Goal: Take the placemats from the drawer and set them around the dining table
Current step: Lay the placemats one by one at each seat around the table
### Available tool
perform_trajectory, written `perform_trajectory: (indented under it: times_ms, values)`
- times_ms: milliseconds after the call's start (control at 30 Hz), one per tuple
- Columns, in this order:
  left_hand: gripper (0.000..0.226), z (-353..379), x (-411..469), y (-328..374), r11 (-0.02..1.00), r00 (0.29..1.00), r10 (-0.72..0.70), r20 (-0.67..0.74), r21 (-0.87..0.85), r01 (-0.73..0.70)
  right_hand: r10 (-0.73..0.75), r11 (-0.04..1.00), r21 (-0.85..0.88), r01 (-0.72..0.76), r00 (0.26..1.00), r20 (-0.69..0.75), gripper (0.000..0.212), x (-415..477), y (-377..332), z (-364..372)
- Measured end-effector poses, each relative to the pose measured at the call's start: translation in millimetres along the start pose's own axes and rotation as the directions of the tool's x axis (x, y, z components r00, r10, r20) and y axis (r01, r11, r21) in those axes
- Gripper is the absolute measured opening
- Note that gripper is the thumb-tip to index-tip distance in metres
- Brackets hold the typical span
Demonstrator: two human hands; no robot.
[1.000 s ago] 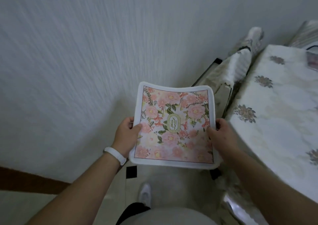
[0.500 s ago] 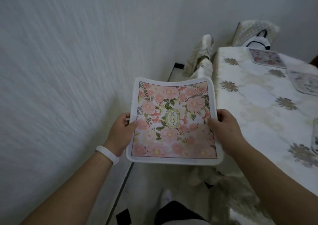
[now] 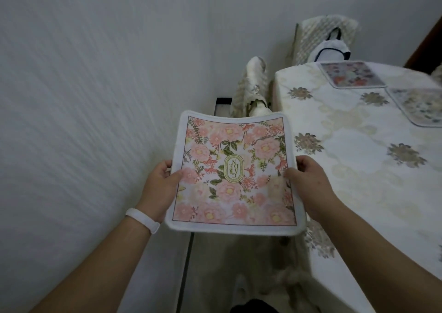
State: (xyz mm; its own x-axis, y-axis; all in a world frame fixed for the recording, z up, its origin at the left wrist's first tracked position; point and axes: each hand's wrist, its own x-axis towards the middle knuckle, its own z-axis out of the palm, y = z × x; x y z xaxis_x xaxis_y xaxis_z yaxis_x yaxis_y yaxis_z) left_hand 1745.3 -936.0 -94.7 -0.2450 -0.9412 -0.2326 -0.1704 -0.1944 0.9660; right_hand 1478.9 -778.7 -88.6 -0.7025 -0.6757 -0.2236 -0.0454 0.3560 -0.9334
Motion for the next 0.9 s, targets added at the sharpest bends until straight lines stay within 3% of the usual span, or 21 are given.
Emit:
perform_trajectory:
  times_ms: [300, 600, 767, 900]
  values:
    - [0.01, 92.7, 103.8, 40.9, 1.0, 0.984, -0.025, 0.176, 0.011, 0.024, 0.066, 0.997, 0.041, -0.059, 0.982, -0.175, 0.019, 78.2, -15.6, -43.5]
    - [0.01, 175.9, 213.3, 59.5, 0.997, 0.923, -0.06, 0.38, 0.06, 0.04, 0.22, 0.973, 0.146, -0.178, 0.907, -0.359, 0.015, 149.4, -10.9, -52.0]
    - [0.01, 235.8, 299.3, 70.4, 0.991, 0.844, -0.079, 0.531, 0.135, 0.008, 0.309, 0.95, 0.204, -0.238, 0.817, -0.487, 0.015, 201.2, -12.5, -40.9]
    - [0.011, 279.6, 367.2, 86.5, 0.981, 0.736, -0.179, 0.653, 0.173, 0.086, 0.378, 0.925, 0.255, -0.28, 0.723, -0.578, 0.013, 235.7, -24.1, -27.8]
